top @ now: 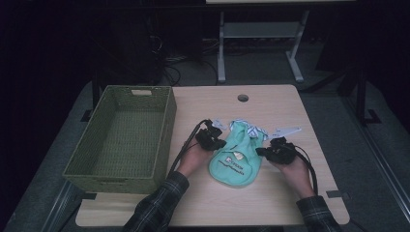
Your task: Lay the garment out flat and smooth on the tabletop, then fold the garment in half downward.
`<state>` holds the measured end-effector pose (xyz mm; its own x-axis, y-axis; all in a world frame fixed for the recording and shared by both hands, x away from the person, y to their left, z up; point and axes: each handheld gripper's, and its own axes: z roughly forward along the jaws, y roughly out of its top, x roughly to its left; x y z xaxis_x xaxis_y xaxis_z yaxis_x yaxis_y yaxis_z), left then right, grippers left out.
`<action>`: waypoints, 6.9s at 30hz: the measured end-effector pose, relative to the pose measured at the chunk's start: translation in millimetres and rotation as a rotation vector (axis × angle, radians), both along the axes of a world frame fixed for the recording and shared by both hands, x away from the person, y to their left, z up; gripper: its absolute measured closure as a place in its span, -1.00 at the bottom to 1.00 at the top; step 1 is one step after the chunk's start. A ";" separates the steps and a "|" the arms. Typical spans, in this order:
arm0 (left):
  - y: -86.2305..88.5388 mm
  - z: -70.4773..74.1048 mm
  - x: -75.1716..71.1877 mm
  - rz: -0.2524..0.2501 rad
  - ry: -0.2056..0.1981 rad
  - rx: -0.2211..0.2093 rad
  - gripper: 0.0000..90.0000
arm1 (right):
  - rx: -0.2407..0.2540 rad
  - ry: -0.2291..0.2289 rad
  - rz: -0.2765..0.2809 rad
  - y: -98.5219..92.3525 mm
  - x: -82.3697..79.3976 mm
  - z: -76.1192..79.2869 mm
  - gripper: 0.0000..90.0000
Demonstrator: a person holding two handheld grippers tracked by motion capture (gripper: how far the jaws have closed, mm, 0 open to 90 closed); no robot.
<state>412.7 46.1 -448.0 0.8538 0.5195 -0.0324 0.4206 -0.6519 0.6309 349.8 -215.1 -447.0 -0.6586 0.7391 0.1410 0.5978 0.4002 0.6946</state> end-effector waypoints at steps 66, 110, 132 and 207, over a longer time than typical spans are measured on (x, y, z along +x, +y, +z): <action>11.2 -7.6 -81.2 -0.084 0.012 0.019 0.81 | -0.013 0.034 -0.070 18.3 78.4 -15.4 0.92; 14.4 0.7 -38.8 -0.038 -0.020 -0.041 0.99 | 0.007 0.008 -0.024 -8.4 16.5 1.9 0.99; 8.8 -12.3 -37.4 -0.054 -0.003 0.008 0.99 | -0.028 0.057 0.017 -6.3 -19.5 -19.3 0.99; 45.9 -11.1 -42.7 0.088 0.046 -0.010 0.20 | -0.027 0.030 0.016 -11.2 -10.3 -21.6 0.99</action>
<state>369.9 92.0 -459.0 0.8024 0.5919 -0.0762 0.5049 -0.6052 0.6155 339.5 -226.2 -468.6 -0.6663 0.7323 0.1409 0.6114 0.4282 0.6655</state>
